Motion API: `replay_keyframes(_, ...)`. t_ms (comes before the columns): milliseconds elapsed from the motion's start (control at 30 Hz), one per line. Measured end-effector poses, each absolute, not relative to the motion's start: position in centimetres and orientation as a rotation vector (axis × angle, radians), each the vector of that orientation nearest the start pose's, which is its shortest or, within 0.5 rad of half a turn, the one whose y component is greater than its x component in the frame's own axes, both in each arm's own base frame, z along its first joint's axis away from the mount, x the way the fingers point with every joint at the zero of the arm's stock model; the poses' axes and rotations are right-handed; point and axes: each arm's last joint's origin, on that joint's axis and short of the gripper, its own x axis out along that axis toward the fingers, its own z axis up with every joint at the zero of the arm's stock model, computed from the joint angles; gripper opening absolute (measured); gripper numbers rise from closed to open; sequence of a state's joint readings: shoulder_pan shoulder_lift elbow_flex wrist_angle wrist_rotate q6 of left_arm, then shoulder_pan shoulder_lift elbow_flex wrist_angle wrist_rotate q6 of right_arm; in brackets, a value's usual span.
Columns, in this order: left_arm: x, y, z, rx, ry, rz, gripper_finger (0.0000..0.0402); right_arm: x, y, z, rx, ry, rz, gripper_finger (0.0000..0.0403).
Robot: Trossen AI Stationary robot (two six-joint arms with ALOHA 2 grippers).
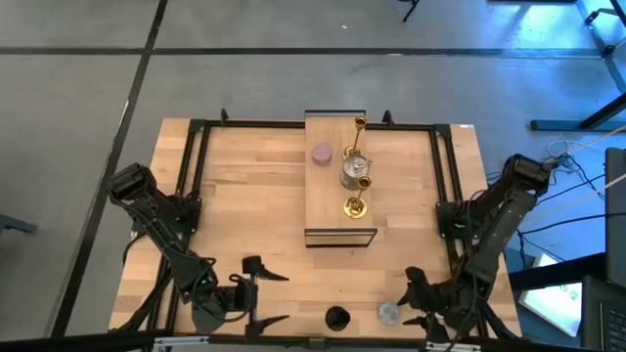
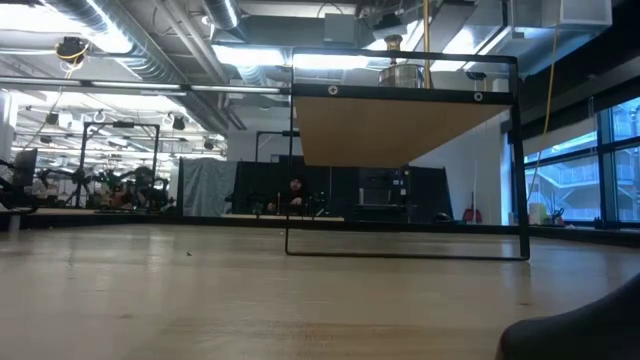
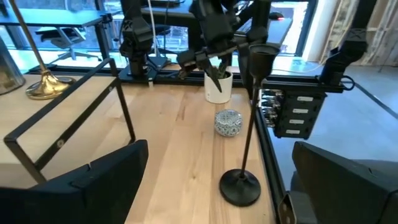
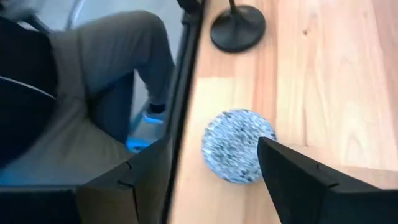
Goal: Pick & Place candle stick holders
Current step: Put the green patterned scented candle on the shelf
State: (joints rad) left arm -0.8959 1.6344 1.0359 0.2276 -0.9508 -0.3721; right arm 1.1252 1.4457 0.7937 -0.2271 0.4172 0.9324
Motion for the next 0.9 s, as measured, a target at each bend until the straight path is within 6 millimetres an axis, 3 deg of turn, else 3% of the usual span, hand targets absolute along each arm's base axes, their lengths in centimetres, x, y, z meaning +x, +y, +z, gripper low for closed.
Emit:
replay_keyframes(267, 23.8, -25.9, 24.6, -0.066, 0.221, 0.101, 0.0398, 13.5, 25.5, 16.2, 0.043, 0.891, 0.312, 0.024)
replay_keyframes(600, 23.8, -25.9, 24.6, -0.069, 0.221, 0.101, 0.0398, 13.7, 26.0, 14.9, -0.022, 0.892, 0.322, 0.0246)
replay_keyframes(900, 23.8, -25.9, 24.6, -0.069, 0.221, 0.101, 0.0398, 14.0, 26.2, 14.0, 0.001, 0.854, 0.245, 0.0332)
